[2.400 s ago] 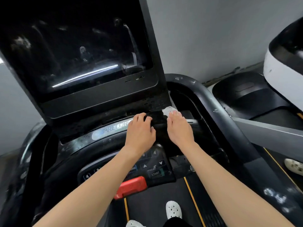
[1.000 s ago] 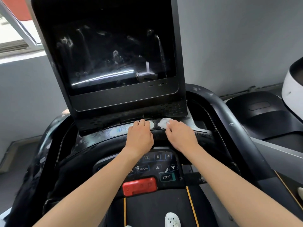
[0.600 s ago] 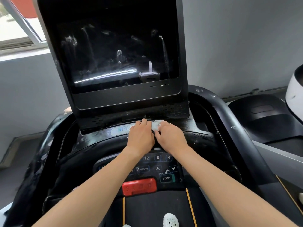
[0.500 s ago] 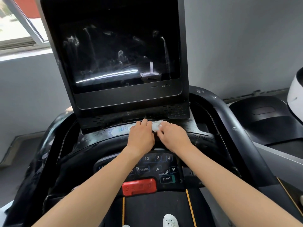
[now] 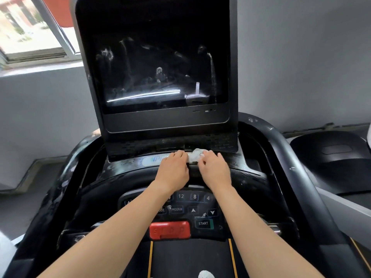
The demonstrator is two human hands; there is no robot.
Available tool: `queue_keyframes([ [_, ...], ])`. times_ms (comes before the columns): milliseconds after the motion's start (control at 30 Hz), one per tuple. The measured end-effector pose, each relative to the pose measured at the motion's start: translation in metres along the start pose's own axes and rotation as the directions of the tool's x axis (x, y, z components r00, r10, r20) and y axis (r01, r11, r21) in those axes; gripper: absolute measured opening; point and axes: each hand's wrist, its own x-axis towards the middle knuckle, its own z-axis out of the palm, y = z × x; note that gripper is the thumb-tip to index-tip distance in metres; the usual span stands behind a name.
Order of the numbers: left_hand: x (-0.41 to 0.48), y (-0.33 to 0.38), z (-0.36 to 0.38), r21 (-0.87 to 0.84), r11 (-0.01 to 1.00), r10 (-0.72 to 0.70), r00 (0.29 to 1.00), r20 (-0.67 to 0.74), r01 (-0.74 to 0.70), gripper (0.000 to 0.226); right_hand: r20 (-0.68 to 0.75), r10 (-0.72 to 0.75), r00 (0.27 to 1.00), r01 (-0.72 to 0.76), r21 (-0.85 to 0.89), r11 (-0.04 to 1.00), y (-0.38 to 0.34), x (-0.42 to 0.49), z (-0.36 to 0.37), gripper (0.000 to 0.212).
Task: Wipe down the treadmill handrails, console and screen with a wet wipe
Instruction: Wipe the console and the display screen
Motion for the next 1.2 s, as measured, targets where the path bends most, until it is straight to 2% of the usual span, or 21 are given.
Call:
queue_keyframes([
  [67, -0.002, 0.000, -0.002, -0.014, 1.000, -0.009, 1.000, 0.021, 0.009, 0.035, -0.030, 0.131, 0.991, -0.128, 0.084, 0.988, 0.011, 0.001, 0.000, 0.030],
  [133, -0.004, 0.001, -0.004, -0.014, 1.000, -0.021, 0.999, 0.049, 0.022, 0.045, -0.053, 0.188, 0.981, -0.180, 0.132, 0.975, 0.010, -0.002, 0.001, 0.026],
  [200, -0.003, 0.002, -0.007, -0.017, 0.999, -0.029, 0.997, 0.069, 0.030, 0.048, -0.035, 0.095, 0.995, -0.093, 0.053, 0.994, 0.001, -0.003, -0.003, 0.022],
  [300, -0.002, 0.000, -0.016, -0.052, 0.997, -0.047, 0.992, 0.119, 0.054, 0.039, 0.051, -0.088, 0.995, 0.093, -0.114, 0.989, -0.009, -0.001, -0.010, 0.021],
  [400, -0.002, -0.004, -0.027, -0.092, 0.990, -0.090, 0.984, 0.153, 0.104, 0.040, 0.144, -0.172, 0.974, 0.203, -0.237, 0.950, -0.013, 0.009, -0.018, 0.024],
  [500, -0.003, -0.012, -0.038, -0.095, 0.987, -0.112, 0.984, 0.138, 0.126, 0.042, 0.150, -0.210, 0.966, 0.239, -0.214, 0.947, -0.024, 0.015, -0.026, 0.027],
  [567, -0.002, -0.018, -0.050, -0.143, 0.976, -0.148, 0.982, 0.118, 0.164, 0.043, 0.131, -0.240, 0.962, 0.257, -0.134, 0.957, -0.037, 0.018, -0.029, 0.031],
  [700, -0.002, -0.032, -0.081, -0.403, 0.873, -0.268, 0.960, 0.076, 0.275, 0.042, 0.086, -0.302, 0.949, 0.301, 0.026, 0.953, -0.075, 0.024, -0.031, 0.032],
  [800, -0.001, -0.050, -0.103, -0.524, 0.795, -0.335, 0.941, 0.041, 0.306, 0.042, 0.050, -0.364, 0.930, 0.357, 0.105, 0.928, -0.108, 0.033, -0.033, 0.020],
  [967, -0.004, -0.096, -0.131, -0.580, 0.765, -0.383, 0.922, -0.059, 0.281, 0.041, 0.022, -0.479, 0.877, 0.470, 0.160, 0.868, -0.174, 0.046, -0.035, 0.017],
  [1200, -0.012, -0.177, -0.171, -0.678, 0.715, -0.429, 0.872, -0.236, 0.168, 0.017, -0.012, -0.610, 0.792, 0.607, 0.123, 0.785, -0.263, 0.058, -0.019, 0.019],
])
